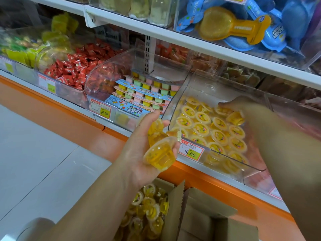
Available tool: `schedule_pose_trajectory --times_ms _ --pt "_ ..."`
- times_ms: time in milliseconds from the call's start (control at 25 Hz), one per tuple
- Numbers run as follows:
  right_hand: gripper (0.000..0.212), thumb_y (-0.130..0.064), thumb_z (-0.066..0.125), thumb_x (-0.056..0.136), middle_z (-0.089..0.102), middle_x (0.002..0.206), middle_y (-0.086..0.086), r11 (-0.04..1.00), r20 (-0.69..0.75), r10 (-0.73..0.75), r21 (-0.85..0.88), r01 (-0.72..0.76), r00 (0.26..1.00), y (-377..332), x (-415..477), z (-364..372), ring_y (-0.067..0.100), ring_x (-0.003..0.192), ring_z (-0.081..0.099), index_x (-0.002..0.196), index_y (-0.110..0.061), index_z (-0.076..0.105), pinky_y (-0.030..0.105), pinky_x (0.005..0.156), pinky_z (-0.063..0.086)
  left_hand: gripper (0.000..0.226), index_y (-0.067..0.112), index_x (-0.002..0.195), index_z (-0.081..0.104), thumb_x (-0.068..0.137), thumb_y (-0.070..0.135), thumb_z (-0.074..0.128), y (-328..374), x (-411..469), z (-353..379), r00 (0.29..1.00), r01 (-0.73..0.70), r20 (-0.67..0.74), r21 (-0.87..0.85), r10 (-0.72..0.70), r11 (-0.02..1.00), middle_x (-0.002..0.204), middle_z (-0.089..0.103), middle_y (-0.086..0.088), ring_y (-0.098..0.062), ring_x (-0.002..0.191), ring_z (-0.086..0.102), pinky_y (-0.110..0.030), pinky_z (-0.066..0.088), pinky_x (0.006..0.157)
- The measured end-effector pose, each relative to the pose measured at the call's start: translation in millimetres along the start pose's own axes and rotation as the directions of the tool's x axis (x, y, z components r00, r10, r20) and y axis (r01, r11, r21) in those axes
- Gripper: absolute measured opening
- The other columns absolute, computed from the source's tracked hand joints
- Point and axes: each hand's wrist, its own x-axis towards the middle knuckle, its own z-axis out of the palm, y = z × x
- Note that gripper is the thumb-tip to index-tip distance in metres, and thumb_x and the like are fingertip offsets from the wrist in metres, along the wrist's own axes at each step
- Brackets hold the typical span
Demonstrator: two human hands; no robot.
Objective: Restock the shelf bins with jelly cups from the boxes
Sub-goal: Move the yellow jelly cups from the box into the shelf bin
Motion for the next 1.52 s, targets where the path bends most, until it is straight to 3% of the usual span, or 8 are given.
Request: schedule_pose_trajectory --times_ms 160,400,520,640,800,1040,1280,1520 --pt "0.060 -0.053 0.069 0.080 0.070 0.099 0.017 0.976 -0.033 -0.014 -0.220 0.006 0.999 -2.8 -10.6 8.2 0.032 0.088 0.066 0.099 0.004 0.068 0.034 0.074 0.049 0.045 0.017 0.105 0.066 0.074 0.049 0.074 -0.1 2.3 0.0 1.000 0.013 -0.010 -0.020 -0.014 1.000 0.088 0.065 -0.013 -0.025 0.061 0.062 -0.025 0.051 0.043" --pt "0.025 -0.023 0.064 0.088 0.070 0.096 0.016 0.998 -0.166 0.002 -0.055 -0.012 0.986 3.2 -8.7 -2.0 0.030 0.081 0.064 0.078 0.000 0.064 0.035 0.073 0.054 0.044 0.018 0.102 0.066 0.072 0.048 0.074 -2.2 1.8 3.3 0.999 0.032 0.000 -0.009 -0.032 0.999 0.084 0.065 -0.012 -0.024 0.061 0.061 -0.023 0.052 0.044" --pt "0.019 -0.010 0.052 0.090 0.062 0.124 0.017 0.998 -0.253 0.024 -0.055 -0.039 0.967 5.2 -7.8 2.5 0.026 0.098 0.060 0.104 -0.008 0.064 0.023 0.057 0.043 0.041 0.018 0.101 0.065 0.073 0.048 0.074 -2.3 2.4 4.0 0.999 0.039 0.003 -0.016 -0.039 0.999 0.083 0.064 -0.012 -0.024 0.060 0.061 -0.023 0.051 0.042" --pt "0.033 -0.009 0.049 0.095 0.056 0.132 0.015 0.980 -0.211 -0.020 -0.198 -0.022 0.977 13.2 -9.0 13.4 0.030 0.119 0.054 0.126 -0.005 0.059 0.028 0.078 0.044 0.042 0.019 0.100 0.065 0.071 0.047 0.074 -1.9 2.6 4.8 0.999 0.041 0.020 -0.034 -0.040 0.999 0.086 0.064 -0.012 -0.024 0.061 0.060 -0.023 0.051 0.042" --pt "0.027 -0.013 0.054 0.092 0.064 0.109 0.013 0.836 -0.008 -0.102 -0.542 0.082 0.995 6.9 -22.0 2.2 0.027 0.089 0.059 0.116 -0.007 0.066 0.028 0.070 0.043 0.051 0.019 0.102 0.067 0.061 0.047 0.078 0.0 5.1 3.0 0.998 0.056 0.024 -0.029 -0.055 0.998 0.090 0.064 -0.014 -0.026 0.062 0.062 -0.025 0.052 0.044" --pt "0.036 -0.011 0.055 0.093 0.057 0.128 0.013 0.719 0.057 -0.202 -0.669 0.187 0.978 5.8 -36.6 -9.9 0.028 0.106 0.058 0.129 -0.013 0.059 0.031 0.085 0.047 0.039 0.018 0.098 0.067 0.075 0.049 0.073 -2.1 -1.3 3.2 0.998 0.056 0.036 -0.029 -0.055 0.998 0.090 0.066 -0.012 -0.024 0.062 0.062 -0.024 0.052 0.043" --pt "0.030 -0.036 0.062 0.090 0.068 0.095 0.007 0.951 0.053 -0.183 -0.245 0.190 0.982 0.2 -40.3 -2.0 0.020 0.074 0.060 0.103 -0.010 0.071 0.026 0.064 0.044 0.037 0.019 0.099 0.066 0.078 0.050 0.072 -3.1 -3.5 3.6 0.998 0.059 0.038 -0.034 -0.058 0.998 0.084 0.067 -0.011 -0.023 0.060 0.062 -0.023 0.052 0.043" --pt "0.050 -0.016 0.036 0.102 0.026 0.157 0.006 0.775 0.297 -0.176 -0.547 0.318 0.939 0.2 -60.5 4.3 0.022 0.142 0.031 0.151 -0.017 0.029 0.026 0.111 0.027 0.039 0.017 0.098 0.067 0.076 0.049 0.074 -1.3 -2.0 3.7 0.998 0.051 0.042 -0.040 -0.050 0.998 0.083 0.067 -0.012 -0.024 0.060 0.062 -0.024 0.052 0.044"
